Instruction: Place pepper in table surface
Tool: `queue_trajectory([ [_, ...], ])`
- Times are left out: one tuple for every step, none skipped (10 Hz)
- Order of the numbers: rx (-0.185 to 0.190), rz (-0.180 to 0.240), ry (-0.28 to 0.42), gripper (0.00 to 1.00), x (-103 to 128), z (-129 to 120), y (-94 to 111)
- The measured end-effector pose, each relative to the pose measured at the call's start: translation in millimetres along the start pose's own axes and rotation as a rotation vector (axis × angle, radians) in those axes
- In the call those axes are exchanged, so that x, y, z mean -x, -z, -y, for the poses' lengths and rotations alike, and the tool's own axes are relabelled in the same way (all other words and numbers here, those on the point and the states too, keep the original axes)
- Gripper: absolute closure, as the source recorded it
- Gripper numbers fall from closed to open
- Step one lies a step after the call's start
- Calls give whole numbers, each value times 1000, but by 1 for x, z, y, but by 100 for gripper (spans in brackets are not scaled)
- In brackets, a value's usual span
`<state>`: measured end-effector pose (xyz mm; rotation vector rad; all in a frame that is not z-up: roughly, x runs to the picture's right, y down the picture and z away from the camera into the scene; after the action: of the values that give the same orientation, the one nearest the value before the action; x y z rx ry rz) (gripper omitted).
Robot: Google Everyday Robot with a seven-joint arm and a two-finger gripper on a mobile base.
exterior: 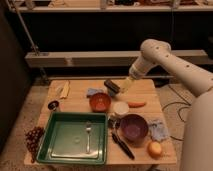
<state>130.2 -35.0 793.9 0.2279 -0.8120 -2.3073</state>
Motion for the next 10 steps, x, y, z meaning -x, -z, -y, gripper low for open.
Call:
queue_trajectory([
  [0, 0, 0, 20, 0, 0, 0],
  [0, 0, 0, 20, 0, 0, 0],
  [0, 3, 1, 20, 1, 0, 0],
  [1, 10, 9, 20, 2, -1, 0],
  [4, 17, 28, 20, 4, -2, 0],
  [6, 20, 38, 20, 12, -6, 2],
  [10, 21, 52, 20, 28, -13, 8],
  [13, 22, 60, 20, 45, -21, 14],
  [17, 21, 67, 20, 56, -27, 18],
  [14, 23, 79, 20, 77, -35, 22],
])
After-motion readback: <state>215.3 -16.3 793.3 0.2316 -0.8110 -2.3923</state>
